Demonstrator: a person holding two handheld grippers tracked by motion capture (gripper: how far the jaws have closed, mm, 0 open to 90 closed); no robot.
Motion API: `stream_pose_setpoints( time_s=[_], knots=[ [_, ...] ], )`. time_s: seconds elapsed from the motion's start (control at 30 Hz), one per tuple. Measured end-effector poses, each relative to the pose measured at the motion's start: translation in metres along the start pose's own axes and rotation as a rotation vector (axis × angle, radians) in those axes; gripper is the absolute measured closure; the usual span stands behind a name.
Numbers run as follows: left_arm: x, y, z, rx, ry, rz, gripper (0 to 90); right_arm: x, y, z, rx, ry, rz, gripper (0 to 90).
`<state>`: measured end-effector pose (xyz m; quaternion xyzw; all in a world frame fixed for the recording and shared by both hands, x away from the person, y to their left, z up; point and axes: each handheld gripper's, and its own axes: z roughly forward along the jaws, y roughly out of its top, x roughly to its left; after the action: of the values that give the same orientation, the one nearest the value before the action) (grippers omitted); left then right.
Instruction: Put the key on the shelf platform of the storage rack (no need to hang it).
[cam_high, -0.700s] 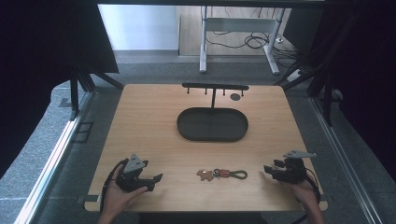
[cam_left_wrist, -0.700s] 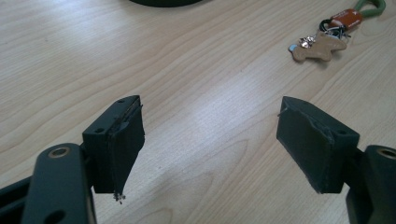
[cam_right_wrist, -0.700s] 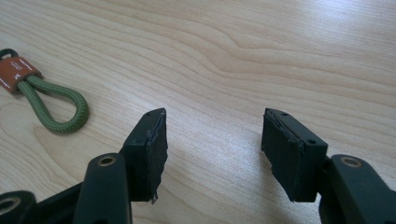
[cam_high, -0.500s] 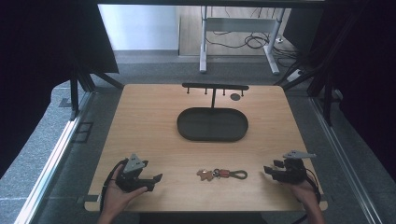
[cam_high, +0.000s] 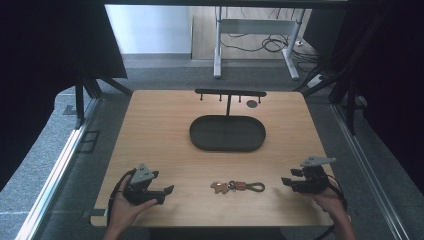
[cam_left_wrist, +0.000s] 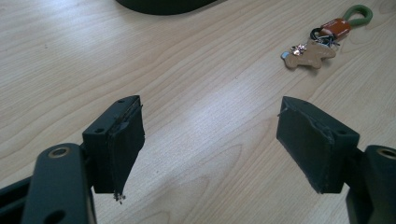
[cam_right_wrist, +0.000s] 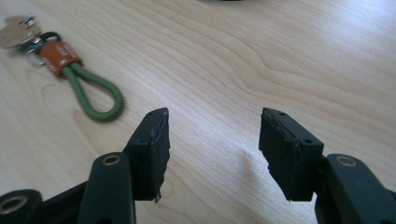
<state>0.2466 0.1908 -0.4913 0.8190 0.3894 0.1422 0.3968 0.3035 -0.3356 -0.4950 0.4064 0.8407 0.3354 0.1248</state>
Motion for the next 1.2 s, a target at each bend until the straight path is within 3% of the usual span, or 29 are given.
stream_pose_setpoints(
  time_s=[0.2,0.47,0.7,0.87,1.2],
  knots=[
    [-0.003,-0.001,0.004,0.015,-0.012,0.011,23.4,0.012,0.033,-0.011,0.092,0.04,-0.098,43.1],
    [-0.006,-0.001,0.006,0.012,-0.025,0.013,23.5,0.038,0.075,-0.01,0.235,0.107,-0.243,43.0],
    [-0.009,0.001,0.001,-0.006,-0.027,0.017,23.6,0.058,0.1,0.001,0.312,0.134,-0.305,43.1],
    [-0.009,0.002,-0.001,-0.006,-0.024,0.019,23.6,0.076,0.112,0.017,0.363,0.145,-0.375,43.5],
    [-0.008,0.001,0.0,-0.004,-0.027,0.018,23.7,0.094,0.115,0.049,0.431,0.18,-0.432,45.7]
  ],
)
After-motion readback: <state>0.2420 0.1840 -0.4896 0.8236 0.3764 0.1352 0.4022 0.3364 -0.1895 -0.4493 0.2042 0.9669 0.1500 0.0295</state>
